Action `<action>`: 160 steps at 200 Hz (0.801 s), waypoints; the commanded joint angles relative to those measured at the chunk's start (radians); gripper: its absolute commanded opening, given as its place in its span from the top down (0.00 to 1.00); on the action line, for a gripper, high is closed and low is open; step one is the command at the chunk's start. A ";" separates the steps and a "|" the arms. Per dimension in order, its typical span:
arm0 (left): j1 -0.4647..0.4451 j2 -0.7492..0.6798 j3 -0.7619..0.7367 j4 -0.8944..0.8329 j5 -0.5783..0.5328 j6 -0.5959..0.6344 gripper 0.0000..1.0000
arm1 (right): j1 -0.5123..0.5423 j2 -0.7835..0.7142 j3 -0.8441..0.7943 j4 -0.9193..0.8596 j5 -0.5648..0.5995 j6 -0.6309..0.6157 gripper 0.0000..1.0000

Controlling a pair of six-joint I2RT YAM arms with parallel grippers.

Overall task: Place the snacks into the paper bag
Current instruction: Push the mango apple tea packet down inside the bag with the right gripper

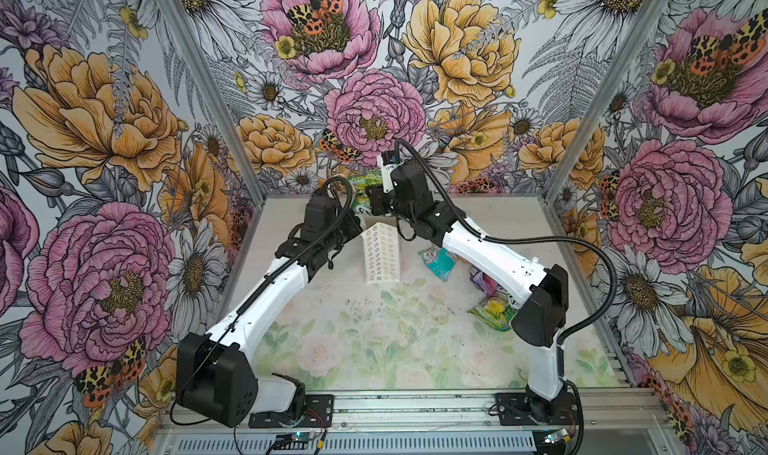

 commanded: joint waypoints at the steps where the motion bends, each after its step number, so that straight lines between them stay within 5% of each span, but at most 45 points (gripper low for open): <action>1: 0.006 -0.013 -0.025 -0.029 0.004 0.002 1.00 | 0.008 -0.042 -0.030 0.042 0.029 0.001 0.98; 160: 0.014 -0.043 -0.024 -0.040 0.002 0.006 1.00 | 0.003 -0.134 -0.128 0.042 0.066 -0.029 0.98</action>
